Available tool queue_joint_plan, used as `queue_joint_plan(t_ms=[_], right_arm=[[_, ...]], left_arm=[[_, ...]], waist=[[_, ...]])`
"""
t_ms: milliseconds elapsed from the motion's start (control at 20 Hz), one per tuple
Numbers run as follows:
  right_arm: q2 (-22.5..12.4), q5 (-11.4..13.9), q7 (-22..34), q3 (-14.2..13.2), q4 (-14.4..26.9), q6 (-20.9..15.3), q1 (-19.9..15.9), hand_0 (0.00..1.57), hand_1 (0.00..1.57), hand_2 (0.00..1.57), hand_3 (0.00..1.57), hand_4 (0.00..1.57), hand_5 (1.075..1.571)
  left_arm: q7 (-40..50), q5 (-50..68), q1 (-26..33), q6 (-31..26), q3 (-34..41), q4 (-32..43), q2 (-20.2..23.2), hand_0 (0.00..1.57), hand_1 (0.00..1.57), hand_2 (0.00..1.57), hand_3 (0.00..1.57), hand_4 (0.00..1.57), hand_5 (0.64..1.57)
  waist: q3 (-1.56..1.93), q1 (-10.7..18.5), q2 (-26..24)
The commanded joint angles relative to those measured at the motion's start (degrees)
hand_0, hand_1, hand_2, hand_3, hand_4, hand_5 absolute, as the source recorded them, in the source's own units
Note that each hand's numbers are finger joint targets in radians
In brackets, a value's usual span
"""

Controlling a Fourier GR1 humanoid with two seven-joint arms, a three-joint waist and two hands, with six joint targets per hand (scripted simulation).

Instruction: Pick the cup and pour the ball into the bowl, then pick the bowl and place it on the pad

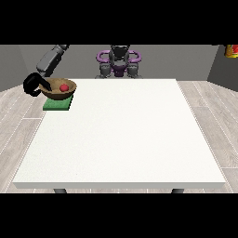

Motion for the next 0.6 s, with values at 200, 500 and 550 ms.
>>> queue_joint_plan(t_ms=[200,500,550], right_arm=[[1.2,4.3,0.4,5.2,2.1,2.1,-1.2,0.00,0.00,0.00,0.00,0.00,1.410],[-4.5,5.0,8.3,5.9,2.3,5.8,-2.7,0.00,0.00,0.00,0.00,0.00,1.383],[-4.8,5.0,9.2,6.9,-0.1,7.9,-3.6,0.00,0.00,0.00,0.00,0.20,1.375]], left_arm=[[0.5,0.4,-0.8,1.4,-1.5,-2.2,-0.7,0.00,0.00,0.00,0.00,1.21,1.569],[2.2,-1.2,3.2,3.7,-5.4,-4.9,-6.8,0.00,0.00,0.00,0.00,1.19,1.569],[1.2,-2.5,3.8,5.1,-5.0,-1.8,-7.0,0.00,0.00,0.00,0.00,1.19,1.569]], waist=[[0.02,1.4,0.3],[-0.05,0.2,-8.4],[-0.11,-2.2,-9.8]])
